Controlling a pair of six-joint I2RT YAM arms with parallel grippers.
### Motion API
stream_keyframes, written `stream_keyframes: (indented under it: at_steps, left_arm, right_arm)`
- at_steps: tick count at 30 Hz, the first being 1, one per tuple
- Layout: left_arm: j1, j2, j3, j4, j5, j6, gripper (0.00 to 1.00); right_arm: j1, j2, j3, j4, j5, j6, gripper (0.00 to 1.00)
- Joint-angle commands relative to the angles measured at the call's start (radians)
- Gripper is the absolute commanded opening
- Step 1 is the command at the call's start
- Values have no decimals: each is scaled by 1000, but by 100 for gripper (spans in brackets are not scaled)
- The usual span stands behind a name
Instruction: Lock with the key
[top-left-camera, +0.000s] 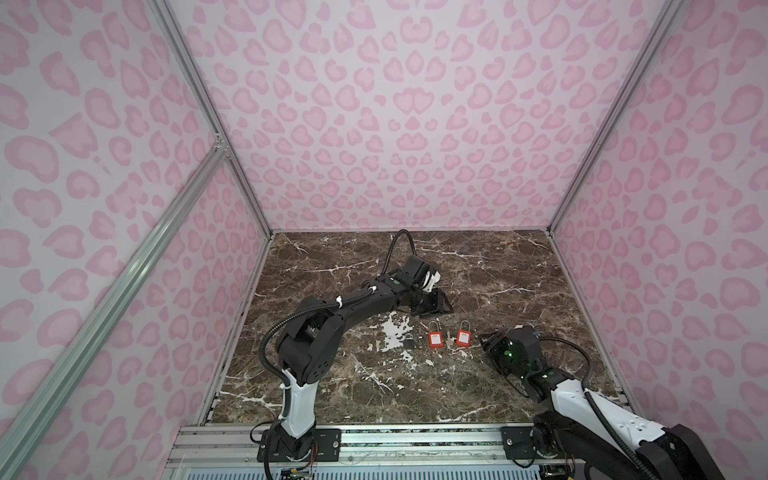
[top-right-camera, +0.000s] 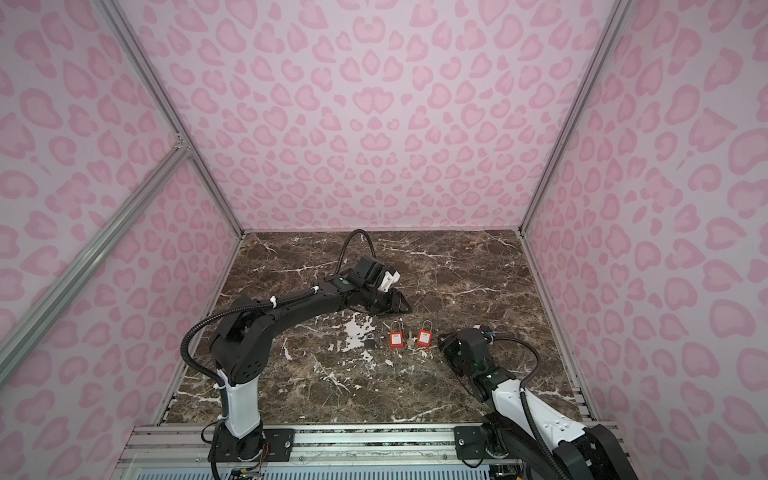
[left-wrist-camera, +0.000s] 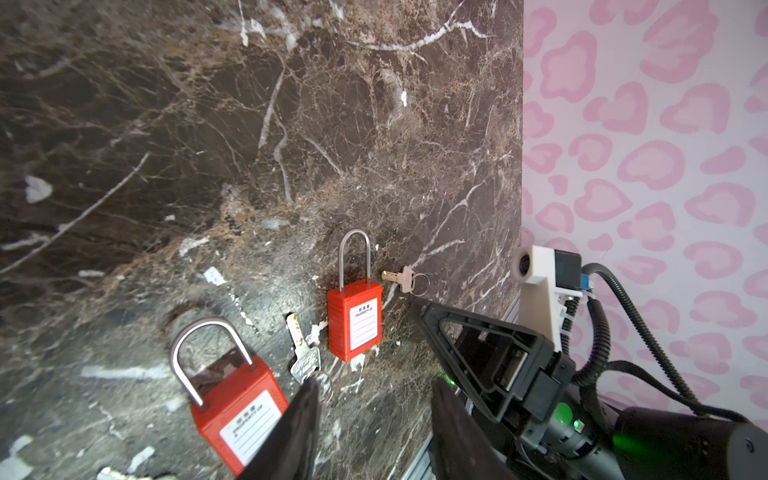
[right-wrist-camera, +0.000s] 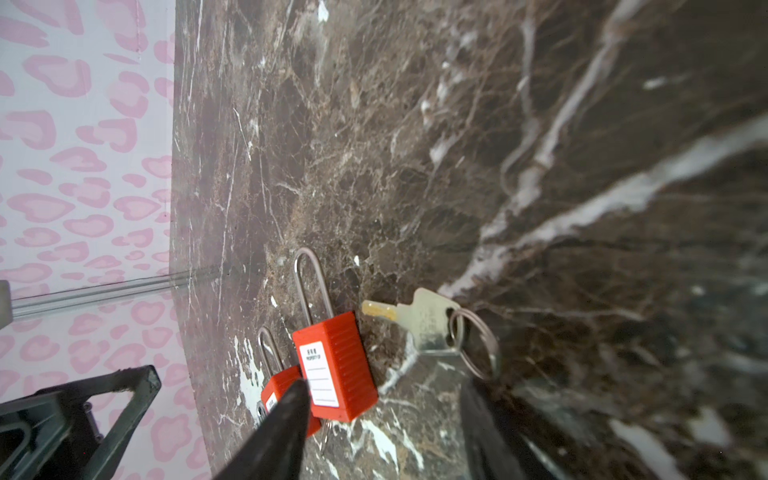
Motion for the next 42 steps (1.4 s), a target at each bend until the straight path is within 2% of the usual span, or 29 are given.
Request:
stream_keyframes:
  at_steps: [1,7,14,19,27,30,36,42]
  left_arm:
    - [-1,-17,-7,20,7,2,46]
    - [0,-23,-8,20,7,3,46]
    - [0,-24,-11,17,5,6,46]
    - [-2,-20,-6,21,8,1,46]
    - [-2,-16,-5,20,8,0,46]
    - [-1,-19,-4,21,7,-1,46]
    - [-2,-16,-2,21,11,0,46]
    - [-2,-17,-2,17,10,7,47]
  right_arm:
    - [1,-23,3,-82,32,6,69]
    - [-38,-91,1,-127,87,-43,76]
    - [-217,-131,6,-156,-21,-145,76]
    - [-317,-46,21,-94,-168,-224,76]
    - [-318,93,62,-59,-314,-277,76]
    - [-309,119,58,-32,-338,-255,76]
    - [-291,147,63,-21,-355,-247,76]
    - [-235,148,42,16,-353,-181,75]
